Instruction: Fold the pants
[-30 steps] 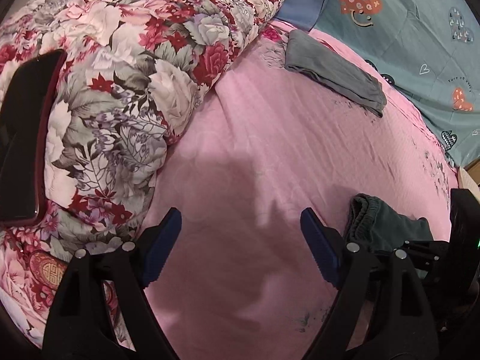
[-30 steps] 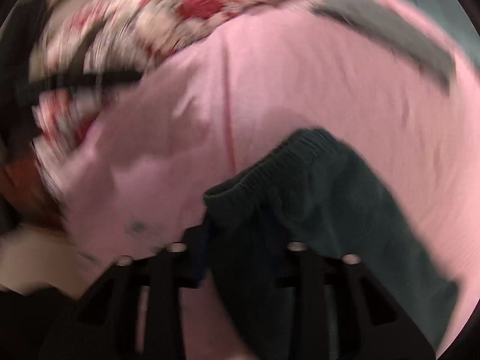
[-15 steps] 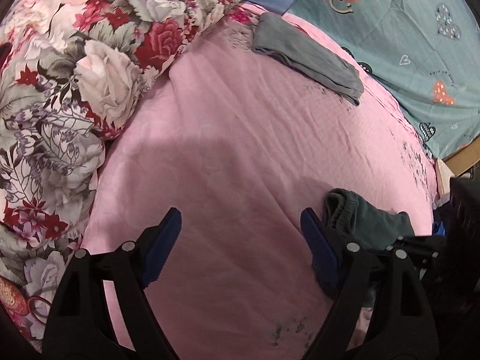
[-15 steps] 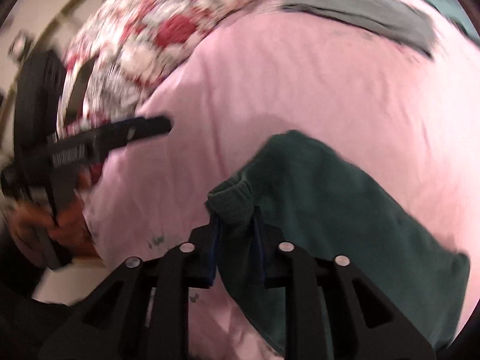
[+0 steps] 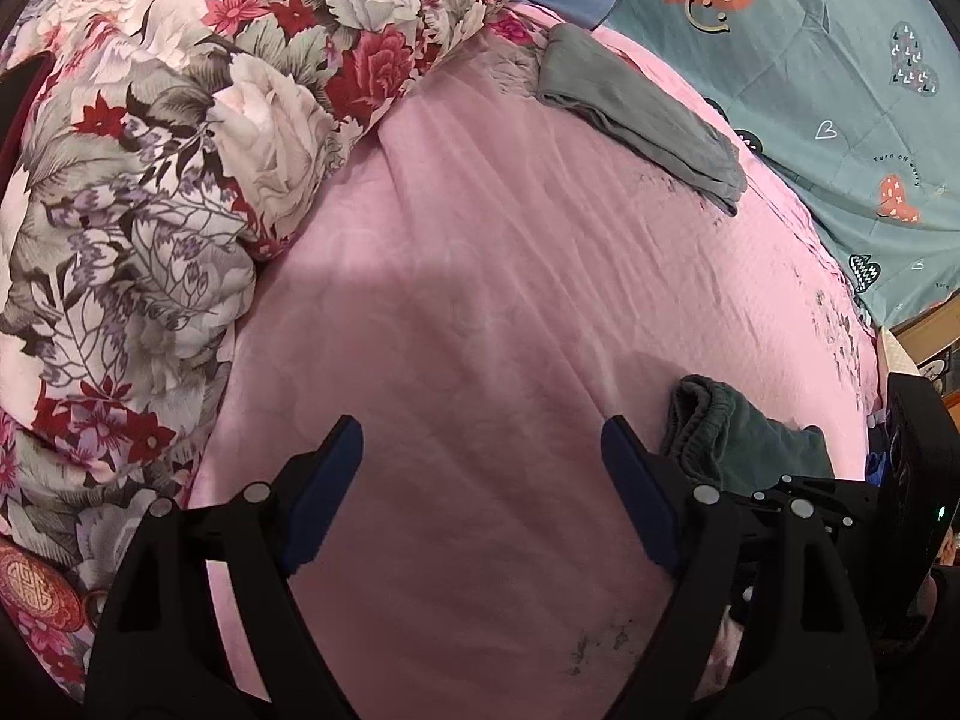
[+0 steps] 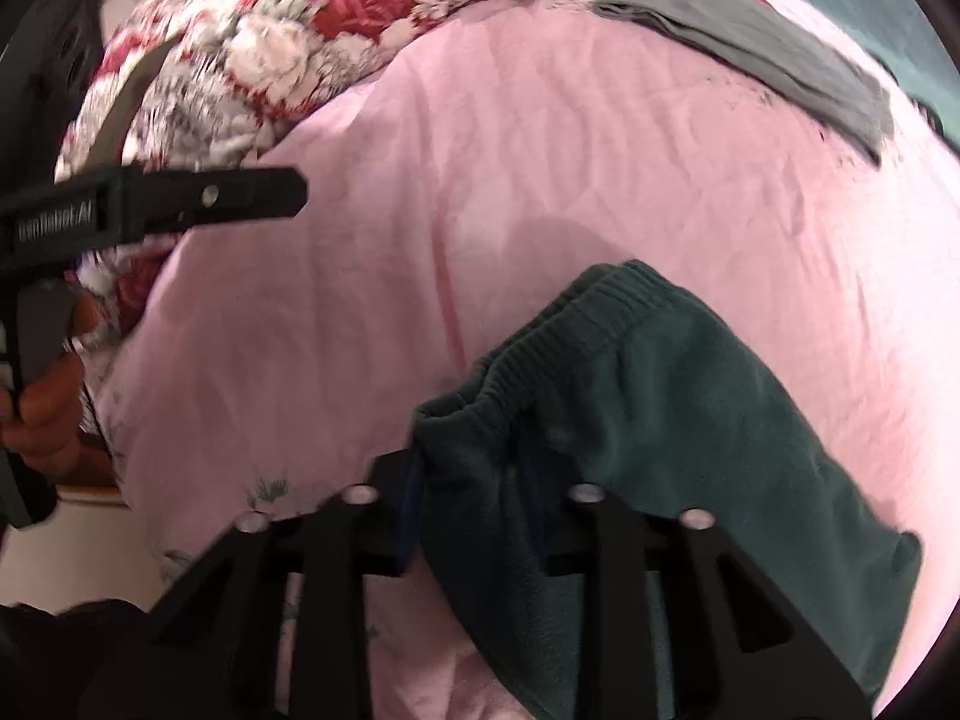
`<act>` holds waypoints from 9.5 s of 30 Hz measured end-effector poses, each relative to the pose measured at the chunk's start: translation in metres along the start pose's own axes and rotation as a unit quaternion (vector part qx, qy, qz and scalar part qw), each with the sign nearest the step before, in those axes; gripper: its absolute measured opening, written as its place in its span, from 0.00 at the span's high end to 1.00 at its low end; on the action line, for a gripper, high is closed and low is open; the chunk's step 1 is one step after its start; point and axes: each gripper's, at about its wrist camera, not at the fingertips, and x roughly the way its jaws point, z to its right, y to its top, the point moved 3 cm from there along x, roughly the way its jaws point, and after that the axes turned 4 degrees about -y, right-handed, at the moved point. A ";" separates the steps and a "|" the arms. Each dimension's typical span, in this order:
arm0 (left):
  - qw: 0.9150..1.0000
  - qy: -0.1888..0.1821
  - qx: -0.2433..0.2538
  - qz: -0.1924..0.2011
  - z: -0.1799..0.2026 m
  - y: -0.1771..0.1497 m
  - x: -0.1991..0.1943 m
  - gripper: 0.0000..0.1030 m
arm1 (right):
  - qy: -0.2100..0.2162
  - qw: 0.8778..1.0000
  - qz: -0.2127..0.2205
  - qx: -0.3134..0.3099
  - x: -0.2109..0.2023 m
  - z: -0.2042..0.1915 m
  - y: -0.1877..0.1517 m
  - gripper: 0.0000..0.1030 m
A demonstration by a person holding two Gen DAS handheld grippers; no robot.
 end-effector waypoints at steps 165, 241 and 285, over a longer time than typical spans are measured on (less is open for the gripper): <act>0.930 -0.168 0.261 -0.196 0.213 -0.078 0.083 0.33 | -0.260 0.959 0.043 -0.100 -0.096 0.118 -0.218 0.88; 0.861 -0.300 0.270 -0.311 0.371 -0.096 0.187 0.61 | -0.211 0.976 0.039 -0.042 -0.104 0.086 -0.216 0.71; 0.877 -0.094 0.434 -0.184 0.419 -0.168 0.128 0.15 | -0.161 0.893 0.146 0.395 -0.220 0.322 -0.361 0.45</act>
